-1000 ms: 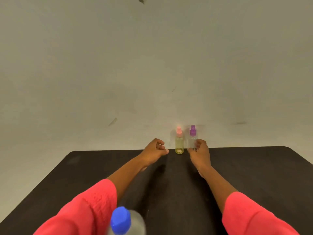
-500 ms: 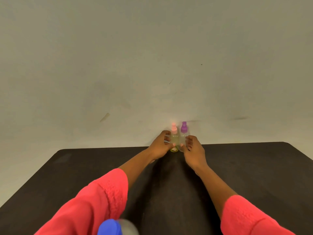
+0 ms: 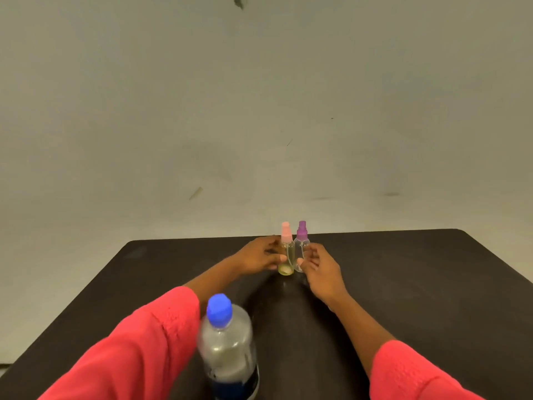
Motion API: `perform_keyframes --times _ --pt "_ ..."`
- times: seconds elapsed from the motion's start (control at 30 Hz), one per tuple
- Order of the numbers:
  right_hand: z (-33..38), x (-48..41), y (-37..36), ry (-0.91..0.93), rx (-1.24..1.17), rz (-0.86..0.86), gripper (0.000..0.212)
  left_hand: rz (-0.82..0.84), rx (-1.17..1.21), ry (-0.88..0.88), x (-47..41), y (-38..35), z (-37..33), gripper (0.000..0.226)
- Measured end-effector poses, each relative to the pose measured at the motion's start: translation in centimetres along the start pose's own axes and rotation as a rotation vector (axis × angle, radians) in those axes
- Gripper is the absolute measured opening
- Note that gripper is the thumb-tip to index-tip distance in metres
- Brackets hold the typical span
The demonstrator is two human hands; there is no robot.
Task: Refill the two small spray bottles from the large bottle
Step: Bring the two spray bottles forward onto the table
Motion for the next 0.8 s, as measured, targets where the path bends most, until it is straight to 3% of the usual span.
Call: perform_keyframes --times 0.2,0.5,0.8 --pt "0.6 5.1 0.4 -0.027 -0.024 -0.047 0.029 -0.134 0.112 -0.069 5.3 2.2 -4.2 0.033" --pt "1.6 11.3 0.4 -0.053 -0.038 -0.082 0.027 -0.235 -0.315 -0.123 10.4 -0.4 -11.2 0.033" --pt "1.9 16.5 1.5 -0.058 -0.083 -0.067 0.025 -0.354 -0.235 -0.264 17.1 -5.9 -18.4 0.029"
Point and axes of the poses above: each hand's wrist, its own x-axis away from the middle knuckle, its own y-axis out of the back of the hand, z = x × y, the point moved 1 cm from there along -x, towards the middle knuckle, and after that the axes turned 14 degrees about z, right-handed, at the moved point
